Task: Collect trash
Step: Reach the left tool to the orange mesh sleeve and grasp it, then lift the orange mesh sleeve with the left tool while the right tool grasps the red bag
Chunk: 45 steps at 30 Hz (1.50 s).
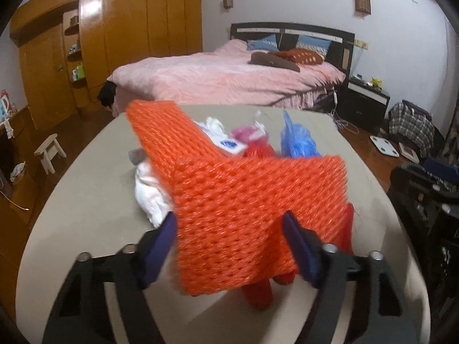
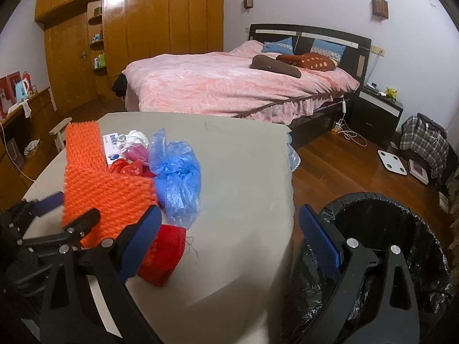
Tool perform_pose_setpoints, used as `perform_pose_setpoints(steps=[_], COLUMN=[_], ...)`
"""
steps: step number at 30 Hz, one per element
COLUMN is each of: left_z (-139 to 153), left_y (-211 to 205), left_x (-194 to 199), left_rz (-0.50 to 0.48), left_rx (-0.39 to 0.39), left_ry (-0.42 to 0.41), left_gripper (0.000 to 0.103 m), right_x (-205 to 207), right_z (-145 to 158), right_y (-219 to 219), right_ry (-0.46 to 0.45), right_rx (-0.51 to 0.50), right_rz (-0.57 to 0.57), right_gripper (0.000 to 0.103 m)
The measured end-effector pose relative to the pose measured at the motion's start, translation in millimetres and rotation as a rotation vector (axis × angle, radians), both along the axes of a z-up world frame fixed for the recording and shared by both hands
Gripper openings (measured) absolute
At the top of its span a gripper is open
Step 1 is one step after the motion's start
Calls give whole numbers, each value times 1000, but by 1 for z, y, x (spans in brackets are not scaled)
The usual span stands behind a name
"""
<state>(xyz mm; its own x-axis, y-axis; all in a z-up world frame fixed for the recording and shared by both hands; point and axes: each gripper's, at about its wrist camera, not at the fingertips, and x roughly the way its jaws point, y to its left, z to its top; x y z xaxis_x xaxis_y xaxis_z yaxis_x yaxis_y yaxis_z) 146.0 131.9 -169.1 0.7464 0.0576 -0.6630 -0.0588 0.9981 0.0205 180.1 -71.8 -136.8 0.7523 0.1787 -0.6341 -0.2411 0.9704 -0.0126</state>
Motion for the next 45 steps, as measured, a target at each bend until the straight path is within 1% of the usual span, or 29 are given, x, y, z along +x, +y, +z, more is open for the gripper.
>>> perform_pose_setpoints(steps=[1,2,4,5,7,10,13,17,23,26,30,32,33,38,40,44,45], left_z=[-2,-3,-4,-3,-2,-2,2,18,43,51,47,41,38,29,27,23,22], left_y=[-2,-2,-5,-5,-6,-9,-9,-1,24,40,54,61,63,73,75,80,81], left_x=[-2,-3,-6,-7,-10,-12,-16,-24,-44,-54,-60,-57,-56,-48,-48,-48,-47], left_rz=[-3,-4,-5,-6,-19,-36,-46,-44,15,63,111,131,137,157,162,166,169], left_rx=[6,11,23,23,10,-8,-27,-62,-92,-85,-47,-34,-32,-35,-40,-43,-45], left_ry=[3,4,2,-2,-14,-13,-29,-59,-111,-135,-143,-130,-125,-111,-111,-107,-104], left_gripper=[58,54,42,38,23,17,15,15,15,15,15,15,15,15,15,15,15], right_x=[0,0,-1,-1,-2,-2,-3,-4,-10,-12,-14,-13,-12,-1,5,12,14], right_z=[0,0,-1,-2,-2,-2,-1,4,10,10,5,1,-2,-15,-20,-28,-31], right_y=[0,1,2,3,4,3,3,4,13,24,47,55,61,86,98,113,115], right_ry=[0,-1,-3,-2,-1,-3,-8,-21,-38,-36,-43,-42,-39,-11,8,37,41], right_rx=[0,-2,-7,-7,-6,-6,-7,0,17,38,41,44,40,39,31,21,13], right_rz=[1,3,6,8,9,7,8,11,34,55,85,98,106,158,187,221,224], right_gripper=[93,93,94,93,94,93,94,93,93,94,93,88,83,78,71,63,59])
